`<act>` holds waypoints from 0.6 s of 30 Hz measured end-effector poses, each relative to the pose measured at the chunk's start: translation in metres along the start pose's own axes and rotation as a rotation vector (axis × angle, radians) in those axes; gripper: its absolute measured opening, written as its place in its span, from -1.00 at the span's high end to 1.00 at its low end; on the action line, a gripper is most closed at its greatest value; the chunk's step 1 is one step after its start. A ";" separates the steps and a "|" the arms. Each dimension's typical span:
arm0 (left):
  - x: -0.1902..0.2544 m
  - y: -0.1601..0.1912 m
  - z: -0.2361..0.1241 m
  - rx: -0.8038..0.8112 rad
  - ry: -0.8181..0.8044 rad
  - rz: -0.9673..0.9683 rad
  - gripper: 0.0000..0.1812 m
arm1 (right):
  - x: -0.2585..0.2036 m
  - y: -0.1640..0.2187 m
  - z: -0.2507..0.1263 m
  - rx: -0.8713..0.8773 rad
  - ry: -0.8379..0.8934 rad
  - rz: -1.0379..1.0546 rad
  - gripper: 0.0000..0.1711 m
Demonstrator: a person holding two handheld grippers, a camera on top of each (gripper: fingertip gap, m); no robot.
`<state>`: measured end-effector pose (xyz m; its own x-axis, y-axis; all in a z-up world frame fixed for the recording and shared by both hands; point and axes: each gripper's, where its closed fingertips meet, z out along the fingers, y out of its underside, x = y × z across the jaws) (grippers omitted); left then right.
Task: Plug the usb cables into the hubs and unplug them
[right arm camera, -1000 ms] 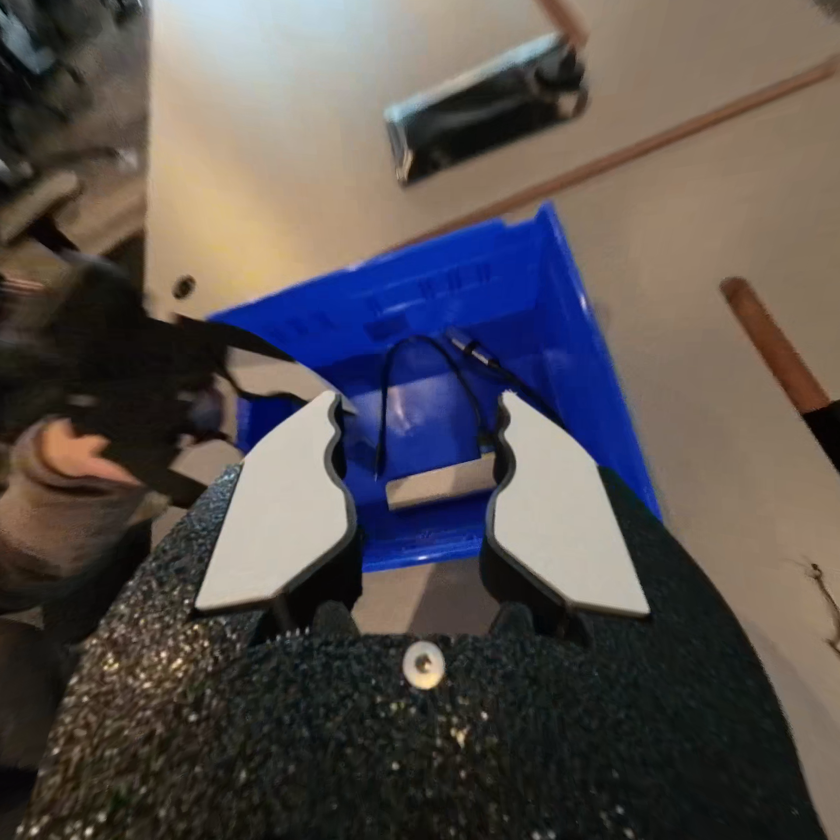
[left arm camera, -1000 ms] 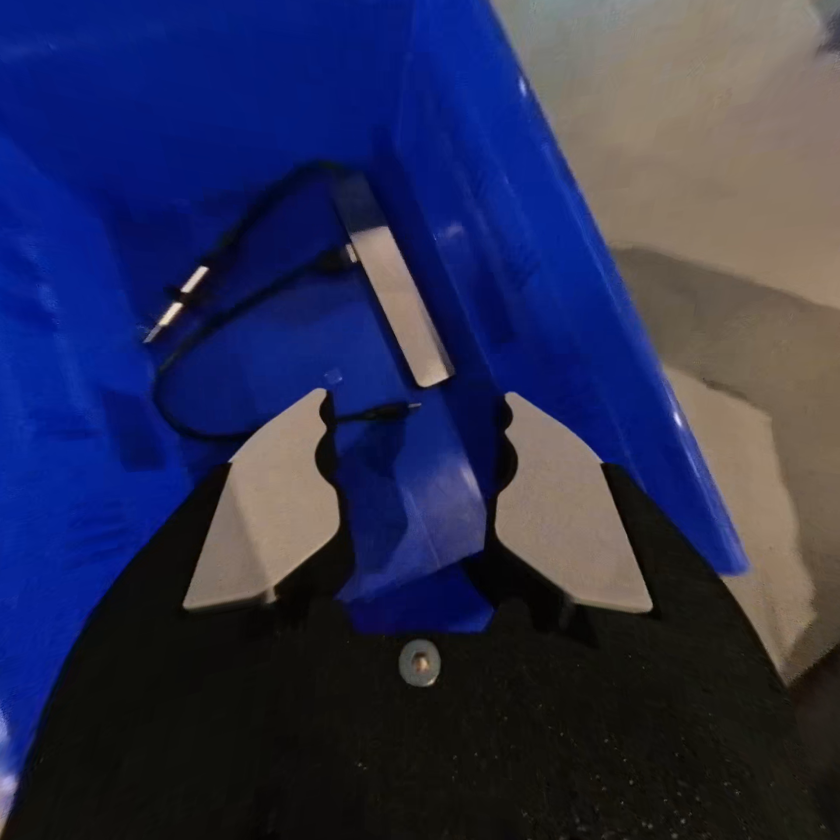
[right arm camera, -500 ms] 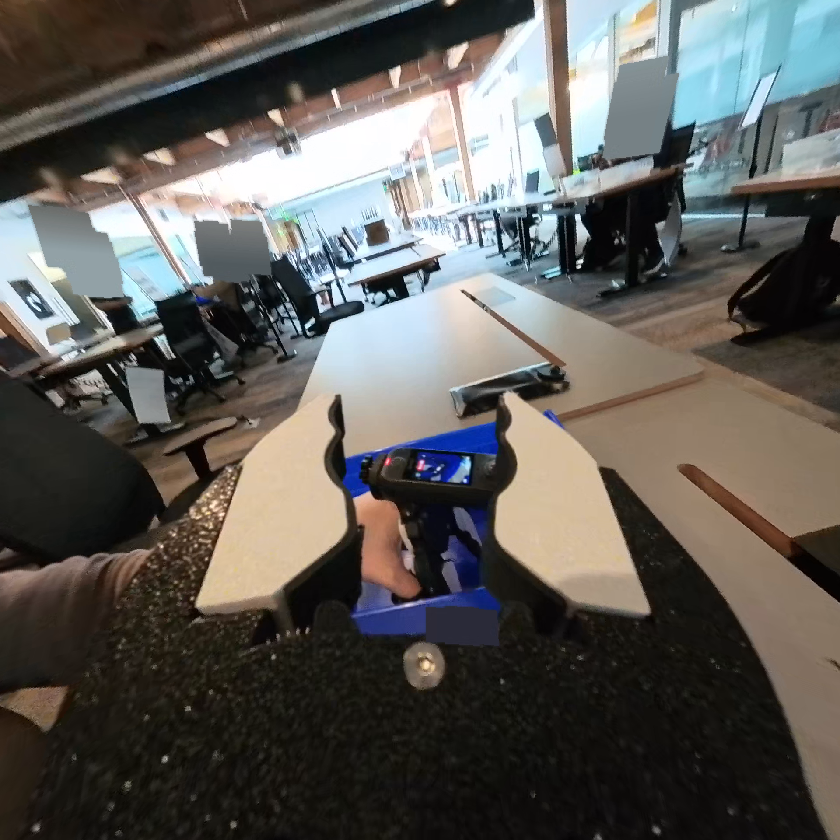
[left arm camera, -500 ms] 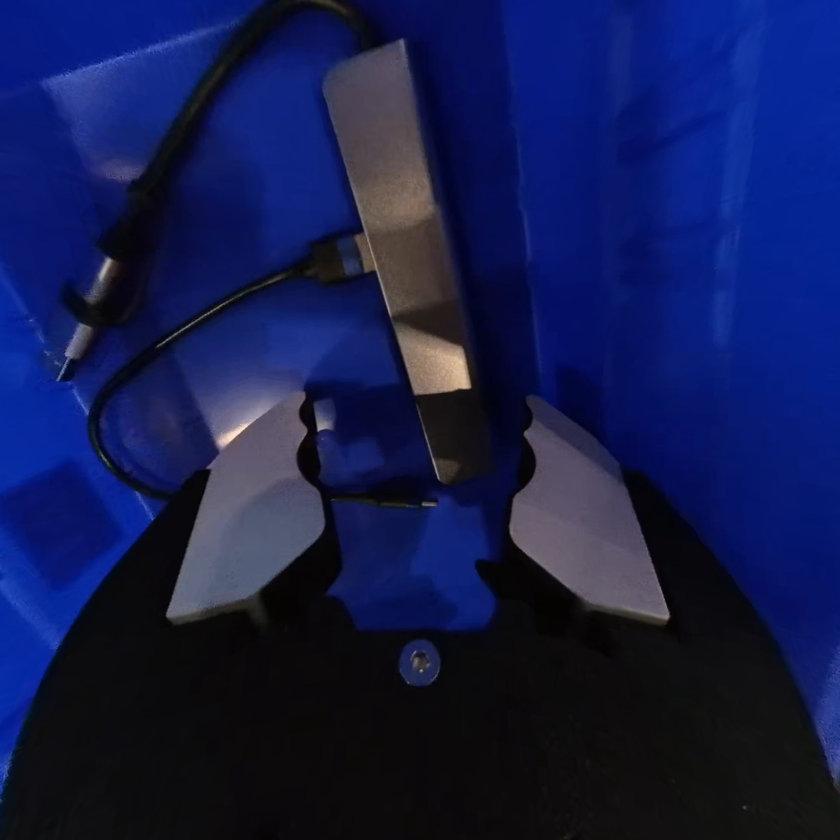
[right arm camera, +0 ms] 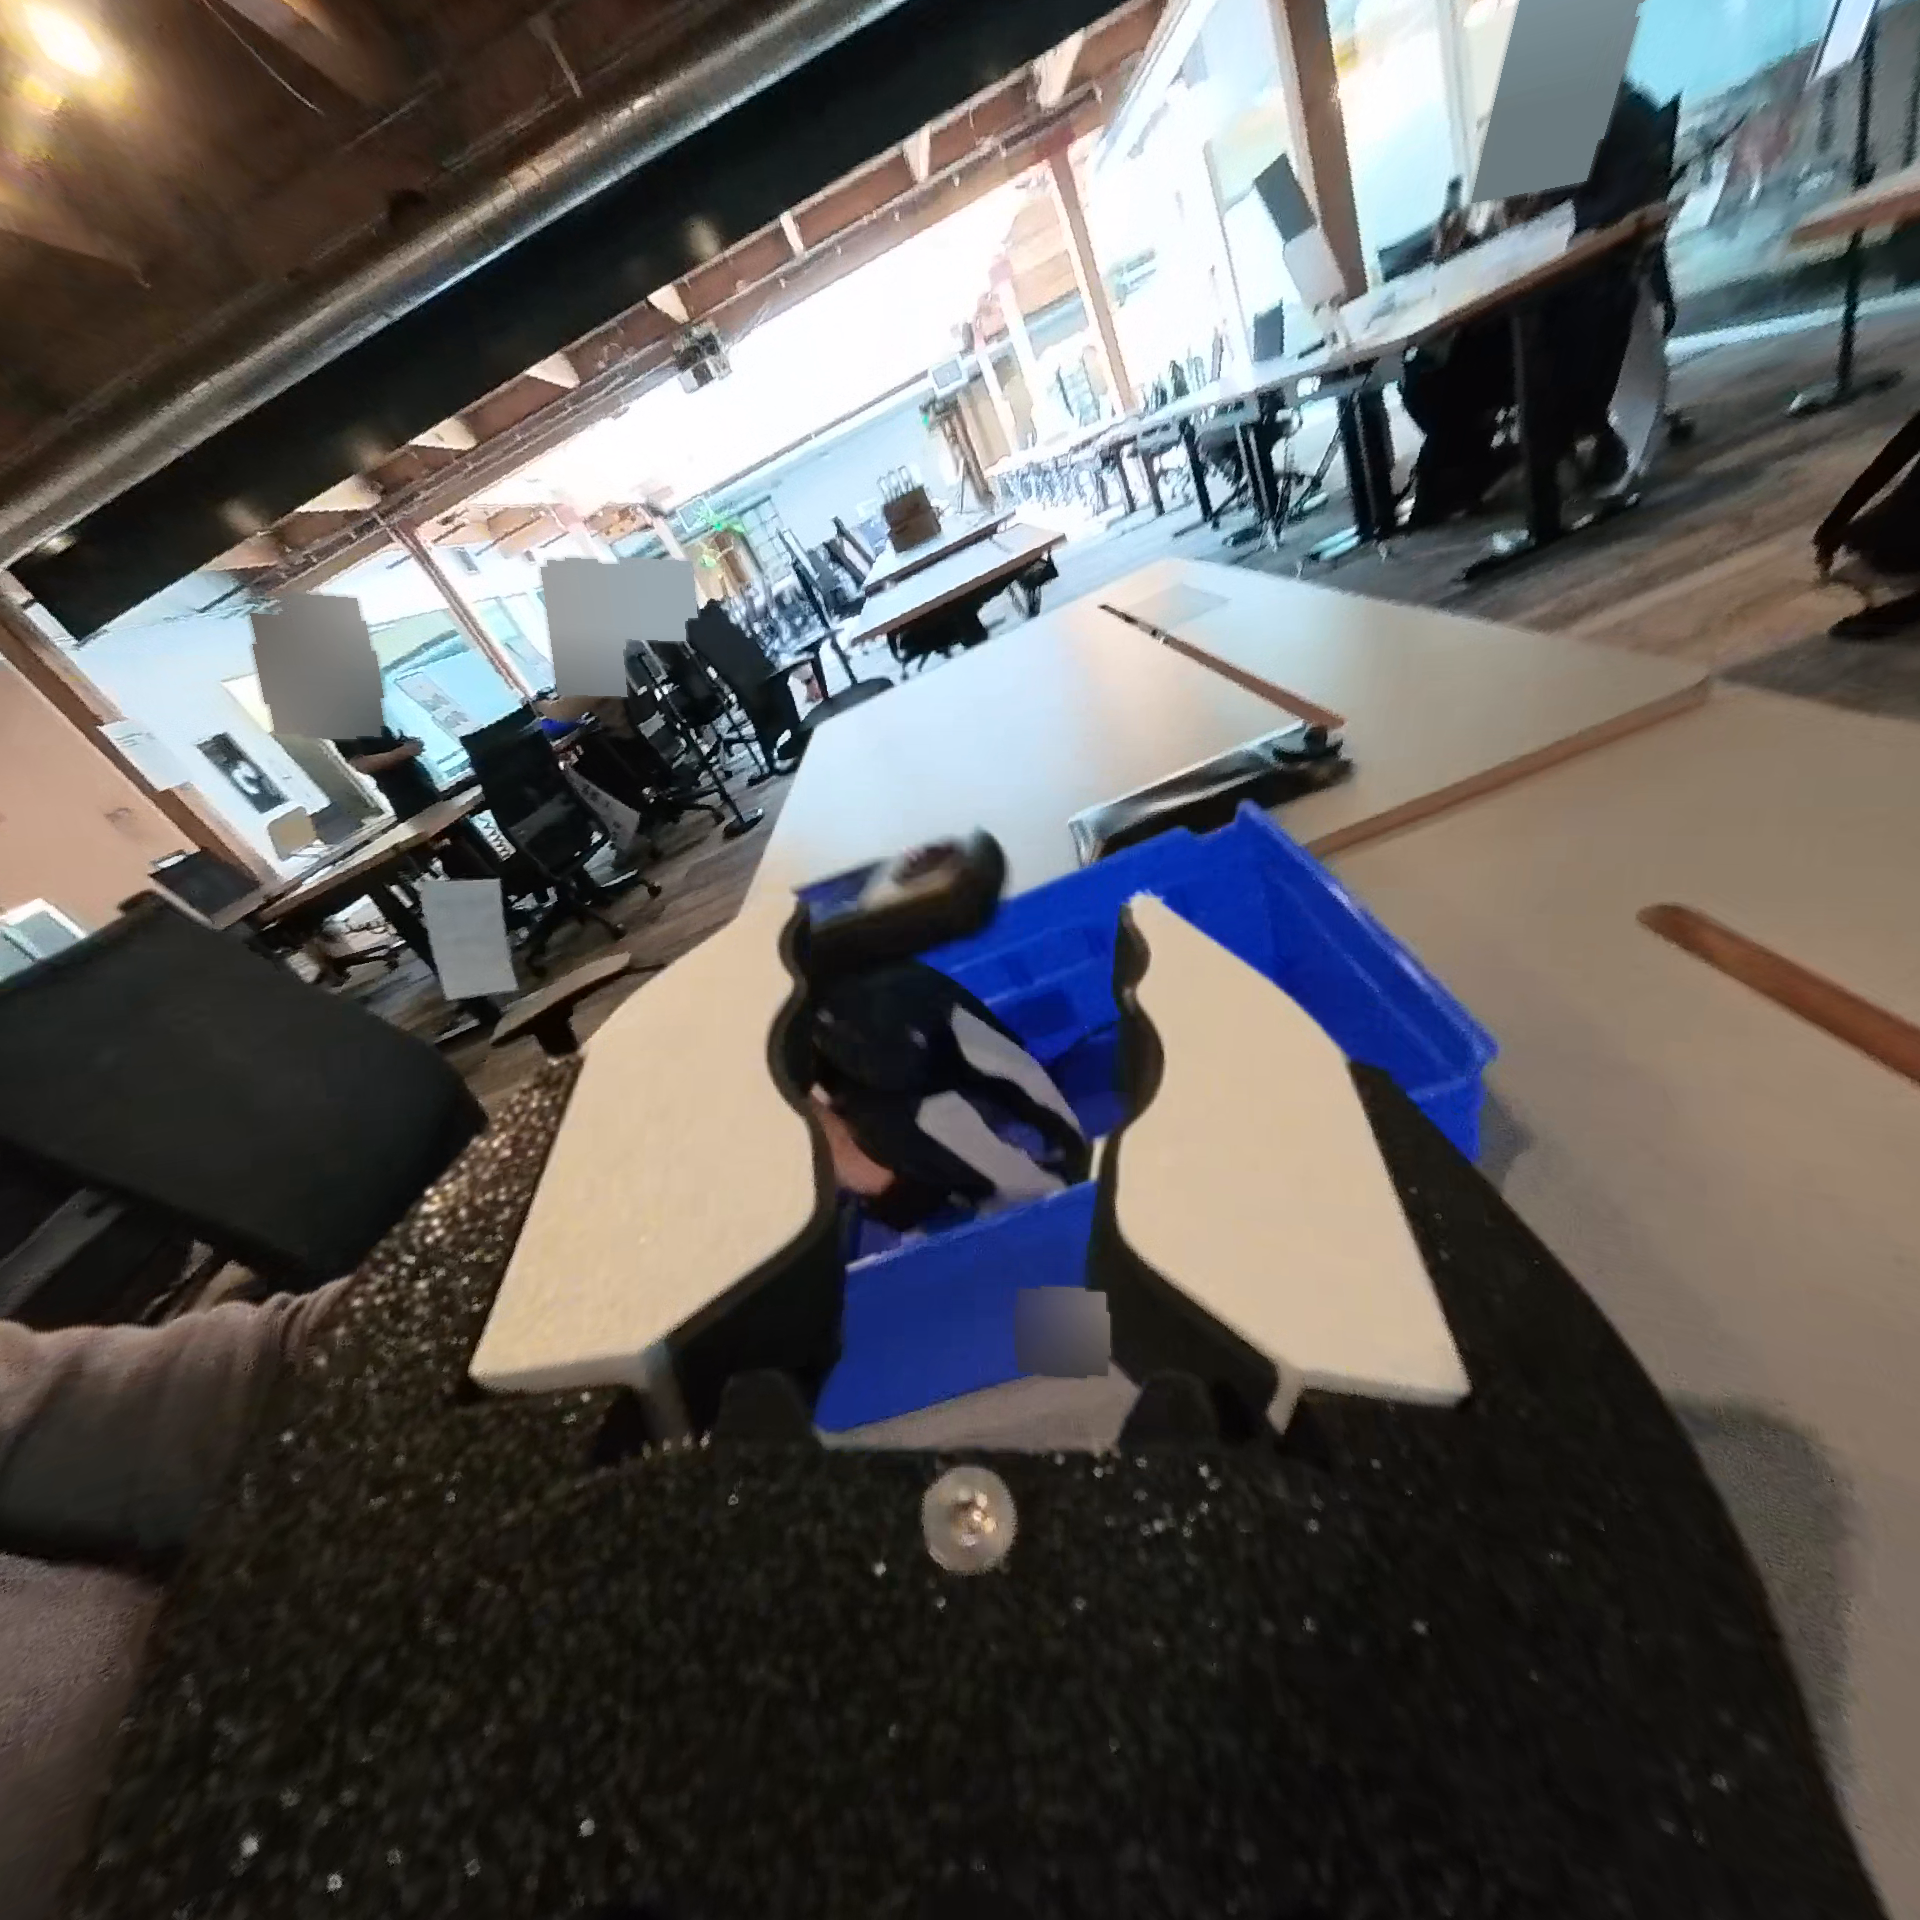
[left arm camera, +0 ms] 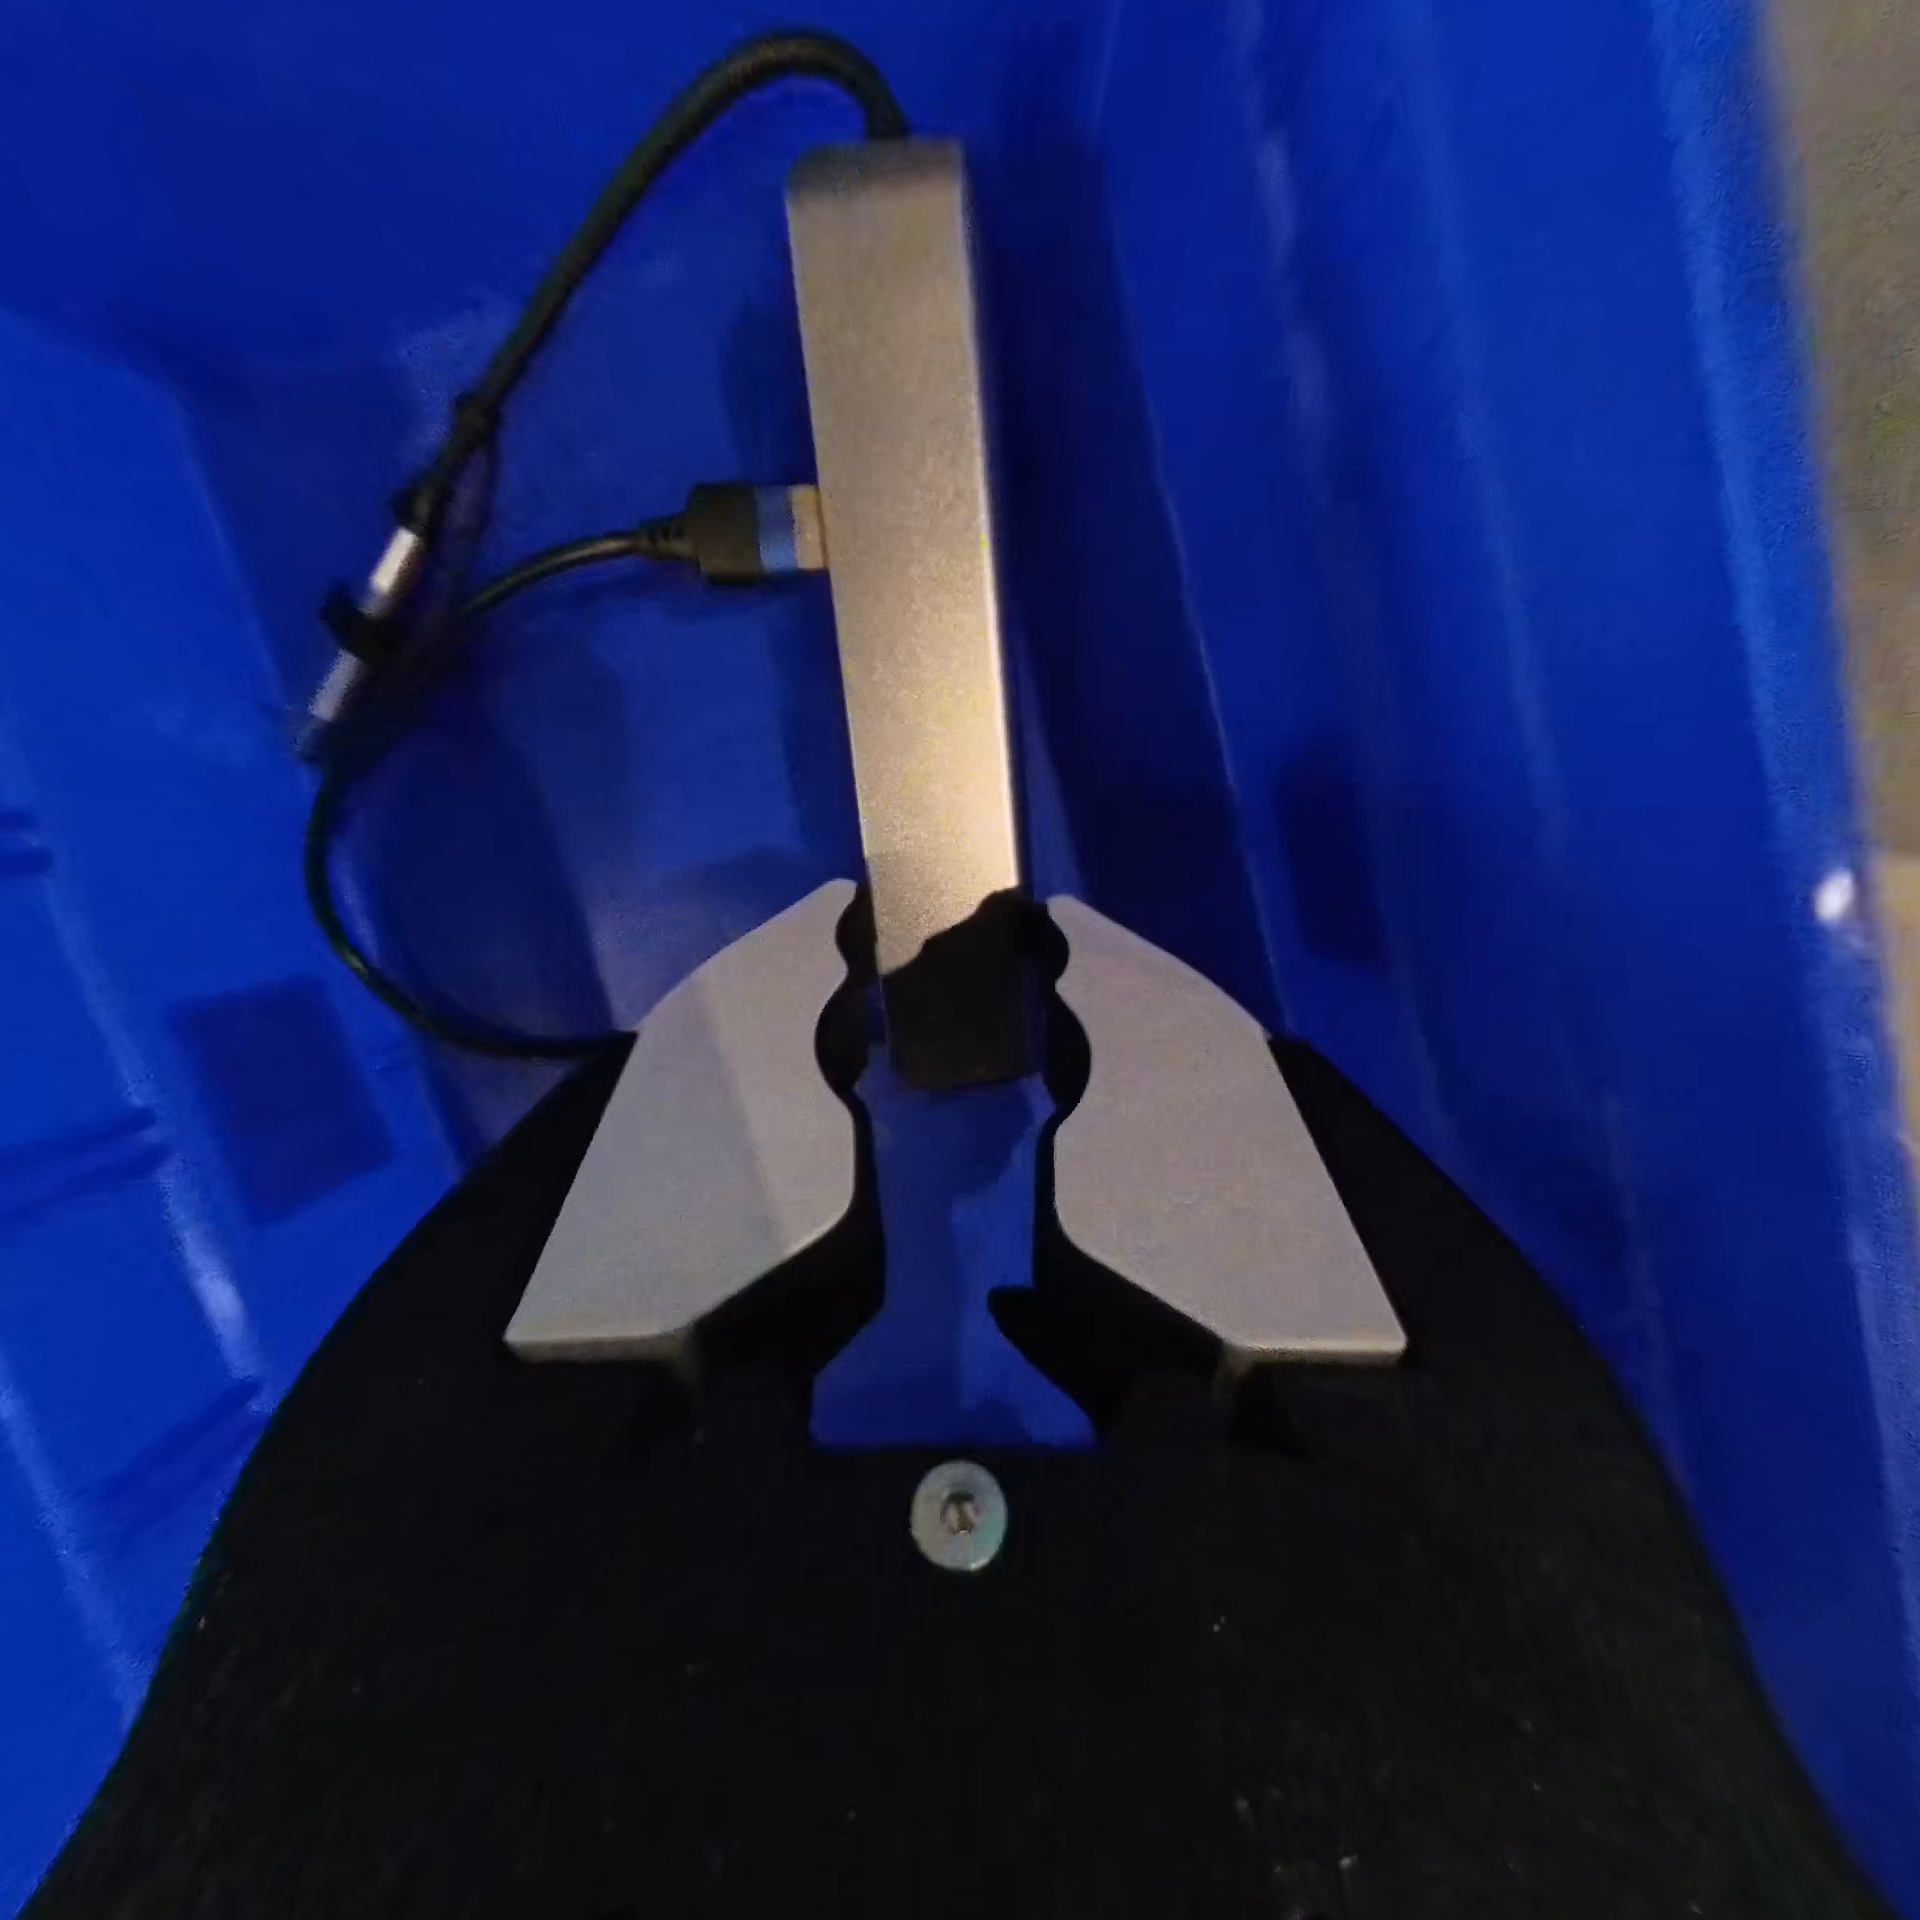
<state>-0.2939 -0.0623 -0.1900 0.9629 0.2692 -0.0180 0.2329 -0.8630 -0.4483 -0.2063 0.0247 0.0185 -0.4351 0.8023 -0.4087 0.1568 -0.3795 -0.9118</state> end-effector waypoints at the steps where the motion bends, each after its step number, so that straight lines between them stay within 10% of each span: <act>1: -0.004 -0.006 -0.009 0.073 -0.018 -0.017 0.68 | 0.003 0.008 0.005 -0.027 -0.007 0.023 0.38; 10: 0.015 -0.056 -0.122 0.678 -0.120 0.030 0.69 | -0.013 0.050 0.070 -0.103 -0.119 0.138 0.21; 18: 0.028 -0.061 -0.135 0.805 -0.182 0.075 0.70 | -0.010 0.058 0.069 -0.144 -0.148 0.311 0.21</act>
<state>-0.2629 -0.0602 -0.0426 0.9189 0.3478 -0.1862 -0.0661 -0.3295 -0.9418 -0.2543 -0.0367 -0.0277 -0.4688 0.5792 -0.6669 0.4203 -0.5178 -0.7451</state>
